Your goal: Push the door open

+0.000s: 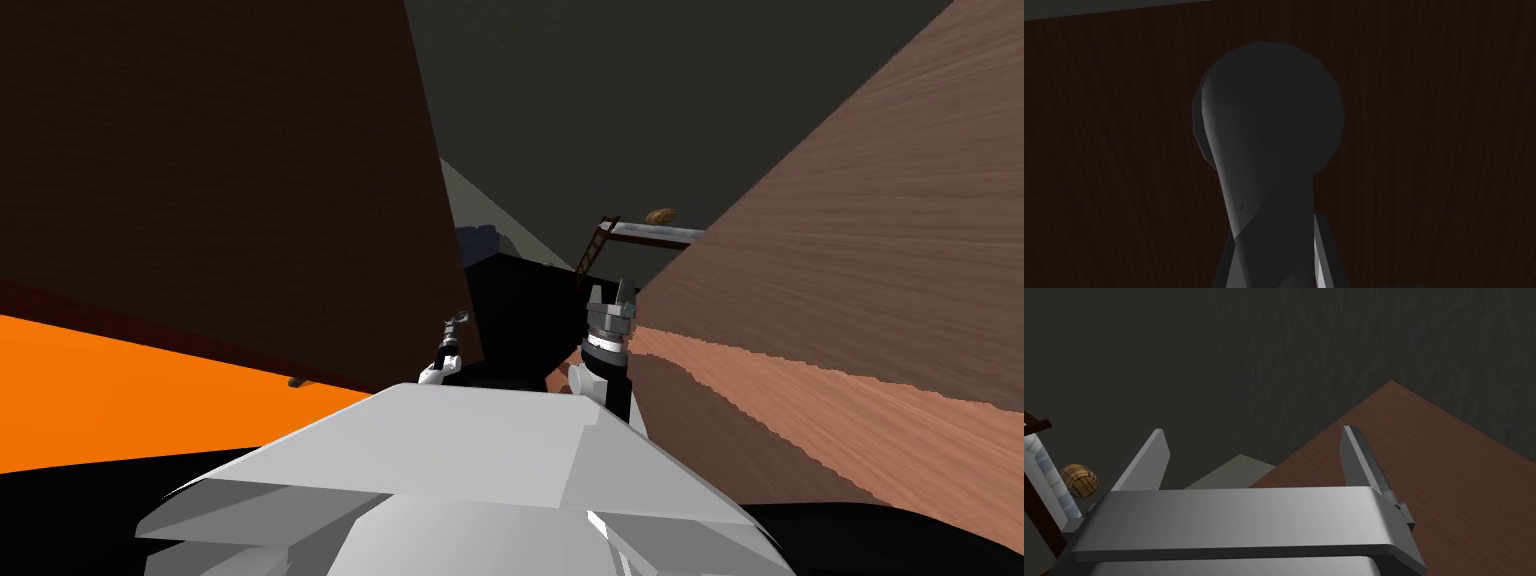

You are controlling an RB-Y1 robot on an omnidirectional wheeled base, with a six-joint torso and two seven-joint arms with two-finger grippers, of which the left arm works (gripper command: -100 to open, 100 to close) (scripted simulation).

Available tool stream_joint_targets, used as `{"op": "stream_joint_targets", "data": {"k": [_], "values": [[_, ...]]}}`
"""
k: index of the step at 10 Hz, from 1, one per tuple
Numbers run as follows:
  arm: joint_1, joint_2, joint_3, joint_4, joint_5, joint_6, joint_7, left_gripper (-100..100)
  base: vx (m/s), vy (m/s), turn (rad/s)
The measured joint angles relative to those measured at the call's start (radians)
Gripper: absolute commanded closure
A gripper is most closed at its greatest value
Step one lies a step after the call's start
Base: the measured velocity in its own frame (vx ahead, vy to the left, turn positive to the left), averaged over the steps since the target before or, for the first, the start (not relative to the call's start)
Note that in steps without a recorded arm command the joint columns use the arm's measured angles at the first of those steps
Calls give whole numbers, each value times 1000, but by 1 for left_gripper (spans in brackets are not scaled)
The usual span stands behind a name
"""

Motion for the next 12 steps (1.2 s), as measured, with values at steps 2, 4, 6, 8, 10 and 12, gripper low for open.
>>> {"op": "stream_joint_targets", "data": {"k": [2, 4, 6, 8, 10, 12], "values": [[-8, -11, 28, 12, 18, -9, -28, 100, 181, -8, 75], [15, -28, 46, -43, 28, 6, -55, 100, 157, -16, 72], [-20, -26, 68, 25, 42, -26, -69, 100, 97, -7, 25], [-18, -26, 72, 28, 44, -37, -70, 100, 3, 5, -11], [-8, -31, 72, -5, 44, -16, -76, 100, 62, -12, 43], [15, -57, 92, -35, 57, -1, -102, 100, 204, -17, 92]]}}
